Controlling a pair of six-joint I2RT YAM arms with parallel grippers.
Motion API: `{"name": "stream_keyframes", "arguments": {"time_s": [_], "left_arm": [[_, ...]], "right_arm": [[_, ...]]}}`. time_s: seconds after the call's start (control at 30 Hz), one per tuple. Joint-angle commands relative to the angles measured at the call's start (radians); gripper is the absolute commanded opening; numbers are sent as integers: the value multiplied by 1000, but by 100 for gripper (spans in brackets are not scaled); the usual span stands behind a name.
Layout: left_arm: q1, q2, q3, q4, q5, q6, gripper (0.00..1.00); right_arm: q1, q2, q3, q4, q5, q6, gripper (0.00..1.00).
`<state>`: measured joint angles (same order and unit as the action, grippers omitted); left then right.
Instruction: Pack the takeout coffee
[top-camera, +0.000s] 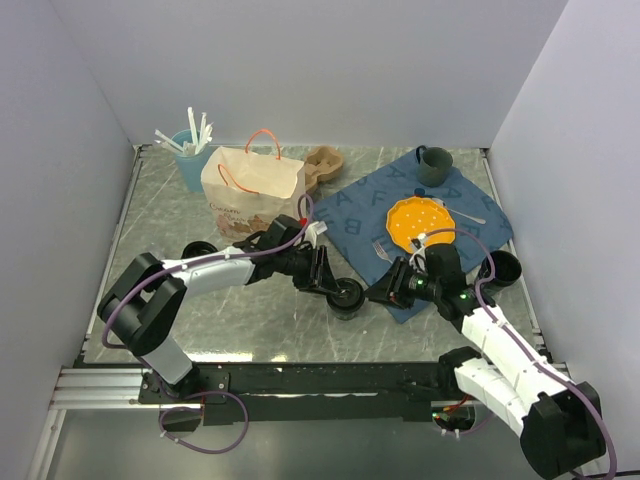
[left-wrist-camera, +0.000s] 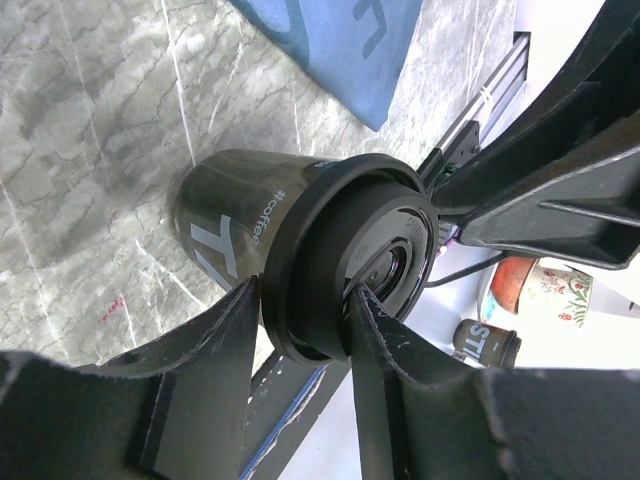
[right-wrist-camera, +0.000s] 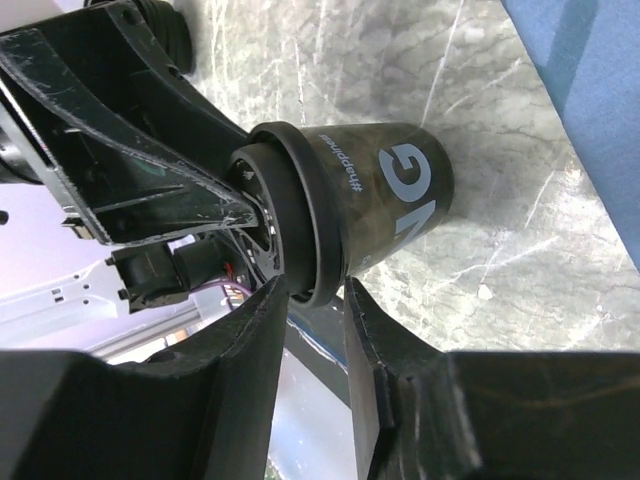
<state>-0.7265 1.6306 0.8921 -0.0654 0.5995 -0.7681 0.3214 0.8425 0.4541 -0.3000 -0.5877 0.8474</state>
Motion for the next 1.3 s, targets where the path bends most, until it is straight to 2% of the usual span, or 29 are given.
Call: {"name": "stream_keyframes", "arguments": {"time_s": [0.0, 0.33, 0.57, 0.83, 0.93, 1.07, 1.27], "left_arm": [[-13, 114, -73, -275, -247, 89, 43], [-13, 117, -78, -284, -251, 95, 43], [-14, 129, -71, -281, -245, 89, 43], [-14, 140, -73, -284, -247, 82, 42], [-14, 144, -82, -283, -247, 79, 42], [-14, 147, -94, -283, -245, 75, 42], [-14, 164, -102, -289, -248, 78, 42]], "right_arm": [[7, 15, 18, 30, 19, -4, 35], [11, 59, -55, 154, -12, 45, 30], [24, 38, -63, 110, 49, 28, 29], [36, 64, -170, 257, 9, 99, 28], [36, 61, -232, 295, 20, 108, 20], [7, 61, -351, 407, -1, 84, 19], [-7, 157, -433, 604, -31, 82, 19]]}}
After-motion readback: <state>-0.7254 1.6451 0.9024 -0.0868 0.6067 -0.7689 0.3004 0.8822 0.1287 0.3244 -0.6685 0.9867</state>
